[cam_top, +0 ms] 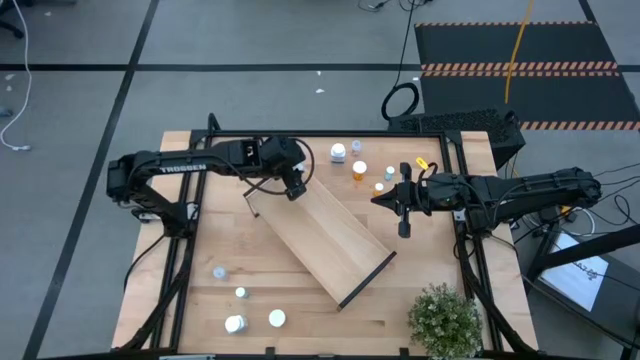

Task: Pick and place medicine bottles onto shelf by color
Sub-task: Put the bottom small orange pill bottle on the shelf

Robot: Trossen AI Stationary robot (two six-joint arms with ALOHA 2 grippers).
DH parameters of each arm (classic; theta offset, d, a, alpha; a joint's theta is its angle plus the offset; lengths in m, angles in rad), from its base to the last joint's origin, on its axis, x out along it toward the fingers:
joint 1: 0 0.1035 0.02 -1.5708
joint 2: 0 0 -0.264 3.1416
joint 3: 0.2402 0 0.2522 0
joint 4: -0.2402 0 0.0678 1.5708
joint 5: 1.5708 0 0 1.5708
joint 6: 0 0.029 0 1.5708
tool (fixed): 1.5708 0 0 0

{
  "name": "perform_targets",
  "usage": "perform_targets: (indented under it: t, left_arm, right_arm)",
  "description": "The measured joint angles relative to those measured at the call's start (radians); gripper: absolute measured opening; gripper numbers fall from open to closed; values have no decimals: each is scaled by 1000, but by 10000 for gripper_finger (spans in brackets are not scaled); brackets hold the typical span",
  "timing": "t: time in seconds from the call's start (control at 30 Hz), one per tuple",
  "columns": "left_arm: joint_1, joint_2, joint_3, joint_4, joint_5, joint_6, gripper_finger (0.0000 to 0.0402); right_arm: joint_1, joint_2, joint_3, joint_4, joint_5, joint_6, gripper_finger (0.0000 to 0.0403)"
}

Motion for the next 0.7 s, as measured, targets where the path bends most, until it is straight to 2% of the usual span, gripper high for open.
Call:
perform_targets:
  t: [0.7]
  left_arm:
    - [0,0,-2,7,1,0,134]
  right_arm:
    - [0,0,0,0,0,-2,0]
